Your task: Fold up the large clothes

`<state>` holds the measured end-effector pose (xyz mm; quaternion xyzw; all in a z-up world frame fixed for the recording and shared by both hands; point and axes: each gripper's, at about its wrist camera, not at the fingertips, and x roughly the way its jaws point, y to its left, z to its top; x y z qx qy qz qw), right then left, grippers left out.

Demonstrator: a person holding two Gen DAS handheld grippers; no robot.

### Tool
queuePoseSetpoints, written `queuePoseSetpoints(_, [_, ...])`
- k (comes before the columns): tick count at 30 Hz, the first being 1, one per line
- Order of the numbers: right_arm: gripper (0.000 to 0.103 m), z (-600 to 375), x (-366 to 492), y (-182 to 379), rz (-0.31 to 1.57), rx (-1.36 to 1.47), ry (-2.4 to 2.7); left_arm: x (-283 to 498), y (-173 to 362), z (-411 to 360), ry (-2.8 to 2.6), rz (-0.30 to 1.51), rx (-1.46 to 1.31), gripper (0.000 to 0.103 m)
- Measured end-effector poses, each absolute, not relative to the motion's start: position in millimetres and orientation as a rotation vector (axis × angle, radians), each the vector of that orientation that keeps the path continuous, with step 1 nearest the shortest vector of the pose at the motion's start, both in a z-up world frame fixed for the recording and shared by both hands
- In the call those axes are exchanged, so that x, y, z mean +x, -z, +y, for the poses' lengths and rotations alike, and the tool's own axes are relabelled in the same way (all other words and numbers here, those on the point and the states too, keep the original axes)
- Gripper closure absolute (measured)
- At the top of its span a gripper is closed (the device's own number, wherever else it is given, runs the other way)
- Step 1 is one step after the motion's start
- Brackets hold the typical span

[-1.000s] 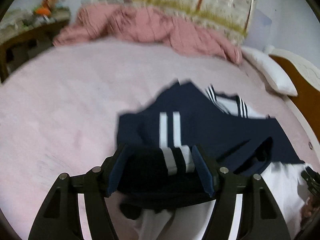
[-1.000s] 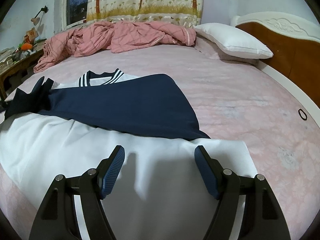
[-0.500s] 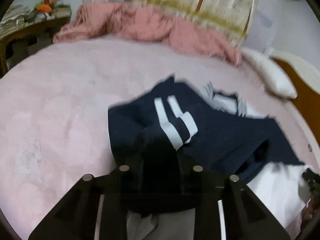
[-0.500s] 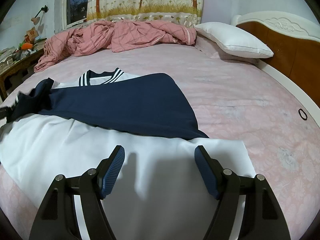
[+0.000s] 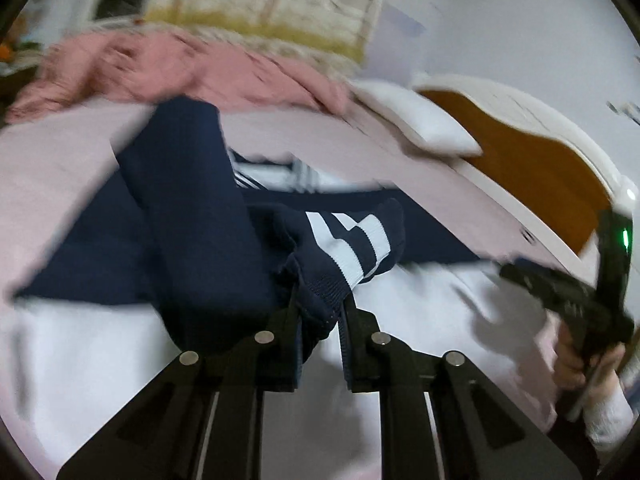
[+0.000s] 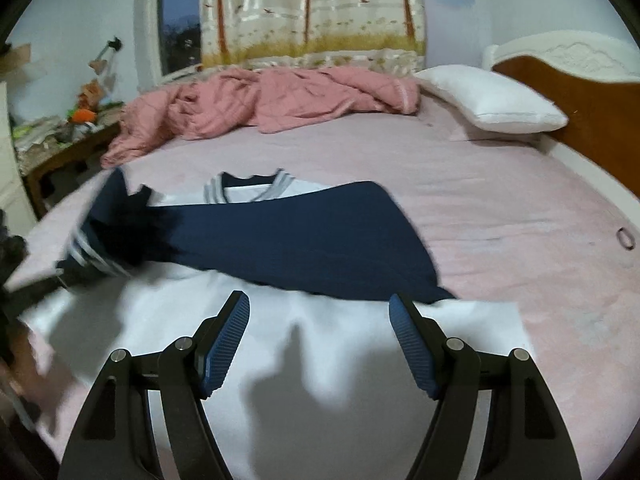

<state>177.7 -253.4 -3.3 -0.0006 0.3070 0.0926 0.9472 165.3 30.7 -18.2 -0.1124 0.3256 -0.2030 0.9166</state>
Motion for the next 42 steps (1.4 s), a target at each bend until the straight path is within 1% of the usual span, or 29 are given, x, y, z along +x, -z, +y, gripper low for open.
queuePoseSetpoints(3, [0.029,-249.0,179.4,9.0,0.679,0.064,-0.282,159.4,33.8,1.0,0.47,0.72,-0.164,0.086])
queuePoseSetpoints(4, [0.029,-248.5,182.4,13.1,0.709,0.096,-0.32,157.4,36.6,-6.0,0.478,0.729,-0.134,0.084])
queuePoseSetpoints(6, [0.029,-246.7,188.6,22.5,0.763,0.155,-0.38,152.9,36.0,-9.2,0.467,0.722,-0.101,0.073])
queuePoseSetpoints(7, [0.029,-243.2,190.1,25.8,0.775,0.166,-0.396,151.9,33.2,-6.5,0.481,0.713,-0.105,0.064])
queuePoseSetpoints(10, [0.029,-237.4,188.5,23.7,0.755,0.156,-0.424,142.7,23.9,3.7,0.473,0.685,-0.119,0.058])
queuePoseSetpoints(12, [0.029,-230.3,185.6,18.5,0.728,0.135,-0.438,135.8,17.7,13.9,0.442,0.656,-0.142,0.048])
queuePoseSetpoints(13, [0.029,-225.5,183.2,16.1,0.722,0.128,-0.446,129.7,16.3,25.7,0.409,0.642,-0.162,0.042])
queuePoseSetpoints(14, [0.029,-217.9,184.4,13.9,0.725,0.119,-0.456,127.9,14.4,32.4,0.382,0.634,-0.18,0.038])
queuePoseSetpoints(16, [0.029,-205.2,189.5,12.7,0.736,0.111,-0.472,121.0,16.1,51.1,0.326,0.621,-0.187,0.035])
queuePoseSetpoints(18, [0.029,-189.1,195.4,12.7,0.752,0.112,-0.495,119.9,18.2,59.4,0.246,0.606,-0.121,0.032])
queuePoseSetpoints(20, [0.029,-175.7,200.0,15.5,0.755,0.119,-0.531,122.3,16.9,67.1,0.164,0.567,-0.085,0.023])
queuePoseSetpoints(22, [0.029,-162.1,206.8,21.8,0.776,0.096,-0.525,127.5,15.2,76.6,0.128,0.54,-0.108,0.019])
queuePoseSetpoints(25, [0.03,-143.0,218.8,40.1,0.826,0.084,-0.52,132.6,15.2,89.6,0.106,0.528,-0.158,0.018])
queuePoseSetpoints(26, [0.041,-139.2,221.0,45.0,0.836,0.08,-0.516,132.6,15.6,90.9,0.089,0.523,-0.153,0.015])
queuePoseSetpoints(27, [0.056,-132.3,225.4,50.9,0.859,0.045,-0.504,132.4,16.6,92.7,0.068,0.52,-0.141,0.014])
queuePoseSetpoints(29, [0.068,-121.1,229.6,54.9,0.857,-0.052,-0.443,133.5,18.4,93.9,0.043,0.524,-0.141,0.014])
queuePoseSetpoints(30, [0.079,-114.6,229.0,52.3,0.832,-0.109,-0.438,134.5,19.1,96.1,0.039,0.529,-0.155,0.014])
queuePoseSetpoints(33, [0.091,-105.8,220.8,37.4,0.746,-0.232,-0.405,137.9,20.8,100.3,0.018,0.533,-0.183,0.014])
queuePoseSetpoints(36, [0.092,-101.9,220.7,11.2,0.612,-0.362,-0.277,142.3,29.3,103.1,-0.045,0.556,-0.189,0.014])
queuePoseSetpoints(40, [0.093,-114.2,248.7,-32.7,0.538,-0.363,-0.151,148.2,37.3,98.4,-0.036,0.591,-0.173,0.014])
queuePoseSetpoints(42, [0.093,-124.2,267.5,-57.8,0.472,-0.361,-0.073,149.2,38.9,98.1,-0.049,0.599,-0.17,0.014])
